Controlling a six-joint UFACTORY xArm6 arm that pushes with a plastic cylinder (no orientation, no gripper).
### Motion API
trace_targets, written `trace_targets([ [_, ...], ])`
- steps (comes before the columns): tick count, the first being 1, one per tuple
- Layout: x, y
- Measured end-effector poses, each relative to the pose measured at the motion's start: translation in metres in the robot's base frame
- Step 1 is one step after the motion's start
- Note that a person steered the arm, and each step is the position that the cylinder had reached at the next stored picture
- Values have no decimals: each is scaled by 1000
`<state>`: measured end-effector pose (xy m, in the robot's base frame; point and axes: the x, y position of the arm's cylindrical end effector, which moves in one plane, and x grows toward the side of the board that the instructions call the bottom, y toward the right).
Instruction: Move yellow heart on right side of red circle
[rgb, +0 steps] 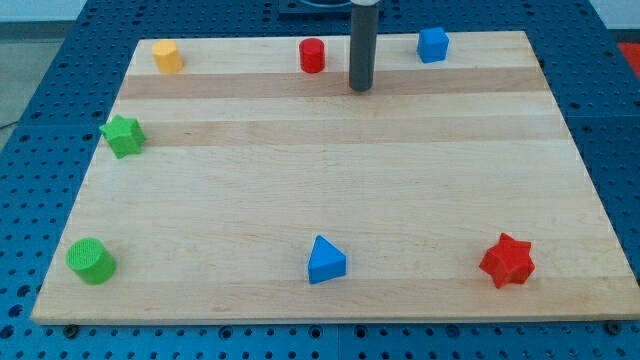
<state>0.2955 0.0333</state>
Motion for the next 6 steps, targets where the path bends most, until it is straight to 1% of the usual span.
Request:
trace_targets([
  [1, -7, -4],
  [3, -8, 29],
  [4, -22, 23],
  [5, -31, -4],
  [6, -23, 4],
])
